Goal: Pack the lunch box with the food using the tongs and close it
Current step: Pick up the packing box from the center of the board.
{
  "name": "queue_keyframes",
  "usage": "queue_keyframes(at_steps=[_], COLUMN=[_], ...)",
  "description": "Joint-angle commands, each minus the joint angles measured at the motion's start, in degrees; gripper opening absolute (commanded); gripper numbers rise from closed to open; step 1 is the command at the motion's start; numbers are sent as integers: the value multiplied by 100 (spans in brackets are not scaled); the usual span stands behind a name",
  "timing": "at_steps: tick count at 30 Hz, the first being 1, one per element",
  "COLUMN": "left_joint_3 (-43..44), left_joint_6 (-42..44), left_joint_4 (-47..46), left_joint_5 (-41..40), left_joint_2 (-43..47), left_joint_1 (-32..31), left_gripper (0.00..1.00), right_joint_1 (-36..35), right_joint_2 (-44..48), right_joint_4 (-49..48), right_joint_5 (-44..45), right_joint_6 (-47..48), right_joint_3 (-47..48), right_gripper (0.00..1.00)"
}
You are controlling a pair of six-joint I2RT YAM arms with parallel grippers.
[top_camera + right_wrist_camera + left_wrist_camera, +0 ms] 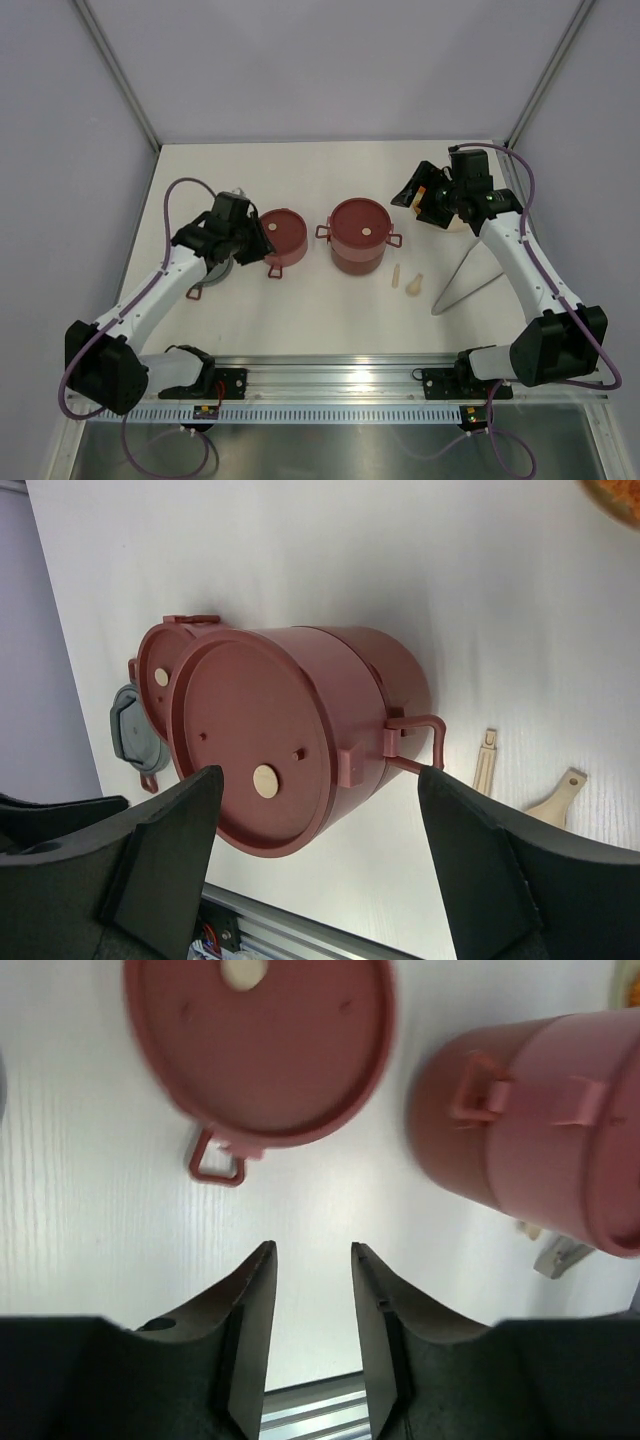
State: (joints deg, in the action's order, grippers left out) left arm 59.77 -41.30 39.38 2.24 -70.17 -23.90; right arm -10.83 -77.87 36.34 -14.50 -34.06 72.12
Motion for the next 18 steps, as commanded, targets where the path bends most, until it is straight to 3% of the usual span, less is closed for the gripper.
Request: queue_keyframes(at_steps=[1, 6, 9, 18], left_joint_3=[-667, -1676, -1819, -2382], left_joint_6=[-1229, -2021, -2093, -2769], left_joint_4=[-518, -1526, -1783, -3224], left_joint_5=[-566, -68, 66, 541], left_joint_2=[29, 416, 303, -277], left_joint_1=[-1, 420, 728, 826], left_gripper=[38, 59, 65, 63], right_joint_1=[-7, -7, -7, -7], right_joint_2=[-18, 69, 105, 114], right_joint_4=[-65, -30, -48, 5], right_joint_5=[-35, 0, -26, 0], right_joint_6=[75, 111, 102, 119], right_joint_3=[127, 31, -31, -40], right_gripper=[87, 87, 88, 88])
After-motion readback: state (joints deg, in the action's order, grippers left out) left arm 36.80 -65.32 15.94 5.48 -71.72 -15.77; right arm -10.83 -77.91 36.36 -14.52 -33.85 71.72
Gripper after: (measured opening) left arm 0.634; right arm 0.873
